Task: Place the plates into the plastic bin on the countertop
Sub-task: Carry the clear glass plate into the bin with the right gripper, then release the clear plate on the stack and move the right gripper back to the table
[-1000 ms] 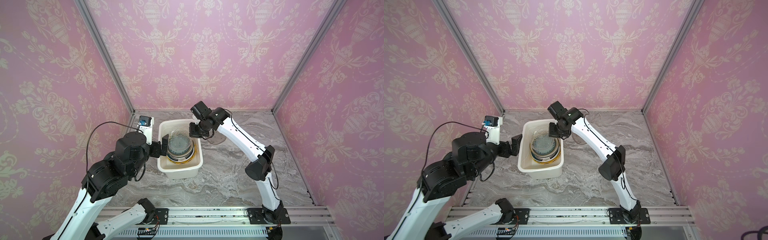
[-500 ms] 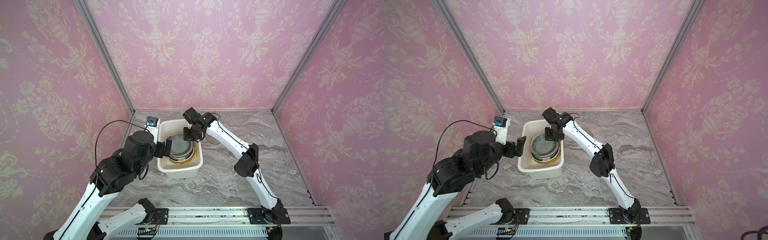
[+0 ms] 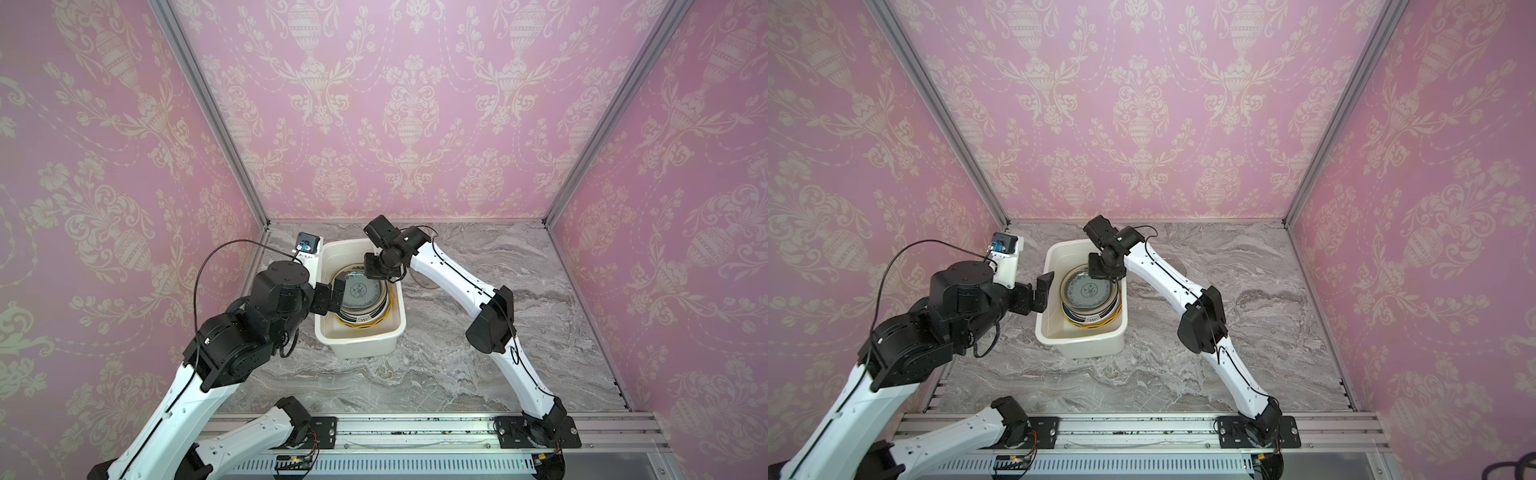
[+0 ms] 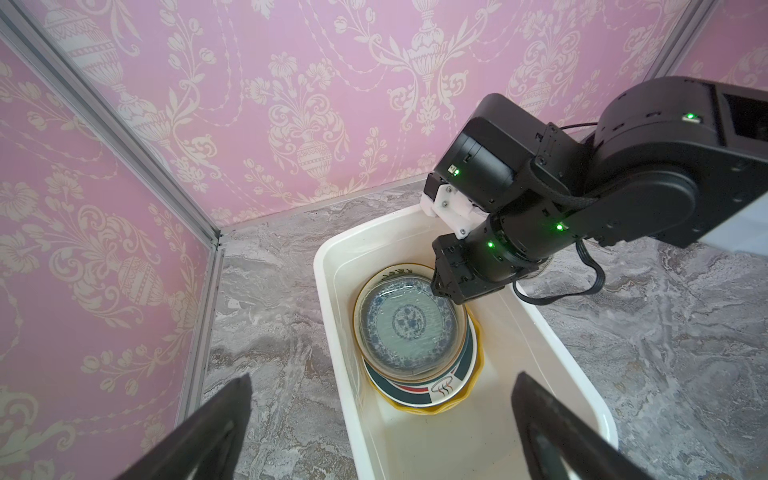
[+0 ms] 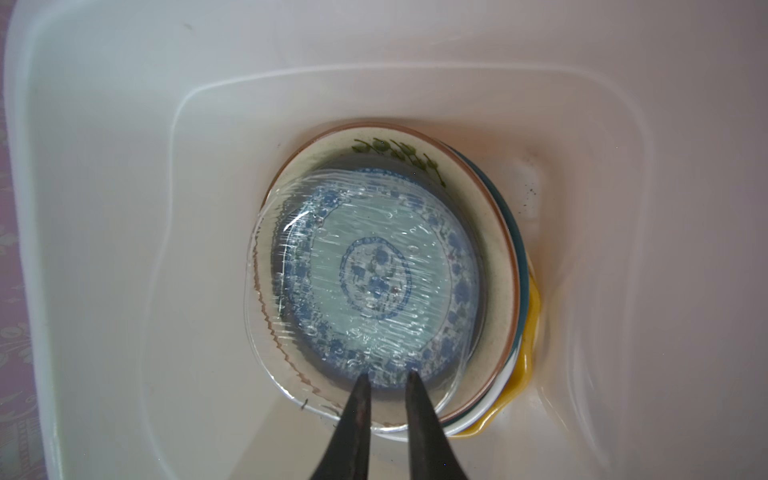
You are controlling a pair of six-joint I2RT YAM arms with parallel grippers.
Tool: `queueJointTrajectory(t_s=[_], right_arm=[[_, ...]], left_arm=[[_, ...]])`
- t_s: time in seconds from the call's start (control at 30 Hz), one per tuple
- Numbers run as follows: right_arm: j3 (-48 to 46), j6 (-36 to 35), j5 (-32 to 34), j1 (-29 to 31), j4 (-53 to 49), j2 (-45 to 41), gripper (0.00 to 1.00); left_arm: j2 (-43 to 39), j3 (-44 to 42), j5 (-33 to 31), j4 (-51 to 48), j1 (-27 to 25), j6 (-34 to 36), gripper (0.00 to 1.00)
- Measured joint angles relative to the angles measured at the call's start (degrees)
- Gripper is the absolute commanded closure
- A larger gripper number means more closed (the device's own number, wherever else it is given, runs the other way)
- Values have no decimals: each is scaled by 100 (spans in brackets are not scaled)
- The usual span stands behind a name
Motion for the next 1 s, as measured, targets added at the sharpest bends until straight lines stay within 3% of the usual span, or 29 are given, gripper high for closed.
queueJointTrajectory(t_s=[0.23, 0.4, 0.53, 0.8, 1.0], right_arm=[[-2, 17, 13, 0, 111, 0, 74], [-2, 37, -13, 0, 201, -4, 59], [-39, -24, -59, 0, 280, -138, 54], [-1204, -435, -59, -190, 557, -2026, 53], [-3021, -588, -190, -1141, 964, -3622, 51]], left_arm=[[-2, -4, -20, 50, 0, 26, 1], [-2, -4, -37, 48, 0, 42, 1], [-2, -2, -15, 42, 2, -22, 1], [160, 136, 750, -85, 0, -726, 1], [680, 190, 1814, -50, 0, -1471, 1]])
